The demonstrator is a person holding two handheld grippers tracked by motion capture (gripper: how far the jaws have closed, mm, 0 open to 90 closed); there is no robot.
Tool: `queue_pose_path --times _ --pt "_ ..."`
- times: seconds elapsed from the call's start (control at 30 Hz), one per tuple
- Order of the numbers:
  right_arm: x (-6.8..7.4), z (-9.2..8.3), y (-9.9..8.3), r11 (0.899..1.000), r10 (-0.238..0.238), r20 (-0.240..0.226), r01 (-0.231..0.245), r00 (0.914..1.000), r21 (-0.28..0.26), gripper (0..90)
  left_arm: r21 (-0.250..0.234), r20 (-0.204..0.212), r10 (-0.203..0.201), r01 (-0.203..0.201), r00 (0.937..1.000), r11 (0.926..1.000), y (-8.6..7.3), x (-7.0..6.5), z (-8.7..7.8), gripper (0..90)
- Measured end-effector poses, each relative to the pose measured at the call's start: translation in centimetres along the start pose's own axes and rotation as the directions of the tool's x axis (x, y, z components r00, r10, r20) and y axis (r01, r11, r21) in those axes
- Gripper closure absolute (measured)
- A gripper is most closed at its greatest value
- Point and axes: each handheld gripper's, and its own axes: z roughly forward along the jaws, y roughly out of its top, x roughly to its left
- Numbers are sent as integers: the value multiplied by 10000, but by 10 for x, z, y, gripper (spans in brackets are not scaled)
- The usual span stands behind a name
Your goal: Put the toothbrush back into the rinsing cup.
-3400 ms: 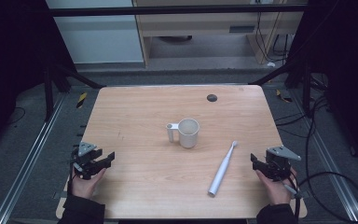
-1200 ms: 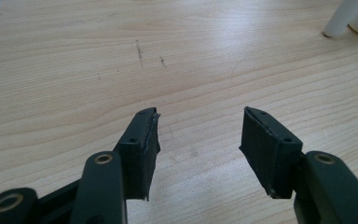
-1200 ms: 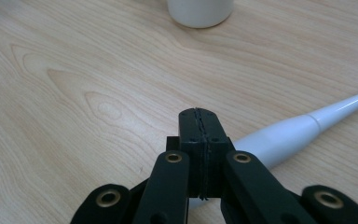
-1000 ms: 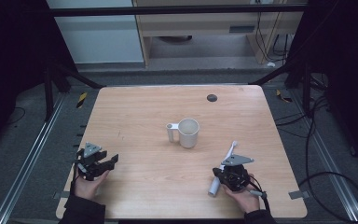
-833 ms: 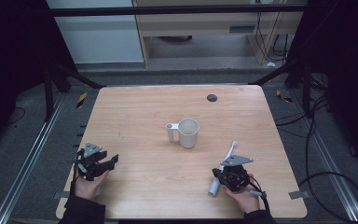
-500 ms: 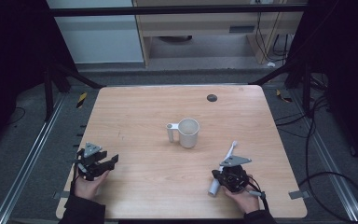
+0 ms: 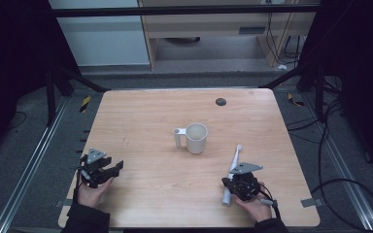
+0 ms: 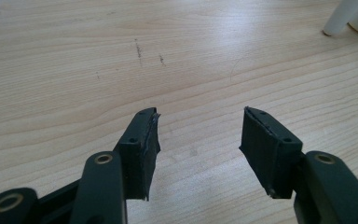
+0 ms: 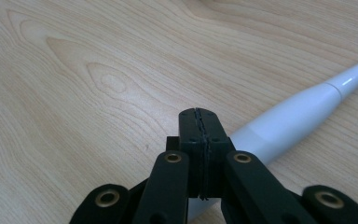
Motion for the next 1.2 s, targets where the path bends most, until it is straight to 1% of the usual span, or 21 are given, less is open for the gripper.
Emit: queue_pose_path --times 0.4,0.63,0.67,0.77,0.83,0.9,0.97,1.2 --pt "-2 -2 -3 9999 116 20 -116 9999 85 896 6 5 6 -6 10000 10000 0 0 0 454" --pt "-3 -3 -3 9999 88 20 -88 10000 84 895 7 10 2 -2 10000 10000 0 0 0 454" --pt "-3 -3 -3 9999 104 68 -105 9999 71 895 5 7 1 -1 10000 10000 0 0 0 454" --pt "-5 -10 -2 9996 187 237 -182 9995 -201 894 -23 7 -32 32 10000 10000 0 0 0 454" --pt "-10 -16 -3 9988 369 415 -355 9985 -351 895 -37 10 -53 53 10000 10000 0 0 0 454" --pt "-14 -21 -7 9980 537 674 -513 9963 -374 895 -27 9 -44 44 10000 10000 0 0 0 454" --pt "-19 -23 -10 9973 678 828 -651 9943 -347 896 -15 16 -22 22 10000 10000 0 0 0 454" --pt "-29 -30 -12 9948 984 1261 -940 9871 -403 877 -13 20 -17 17 10000 10000 0 1 0 451"
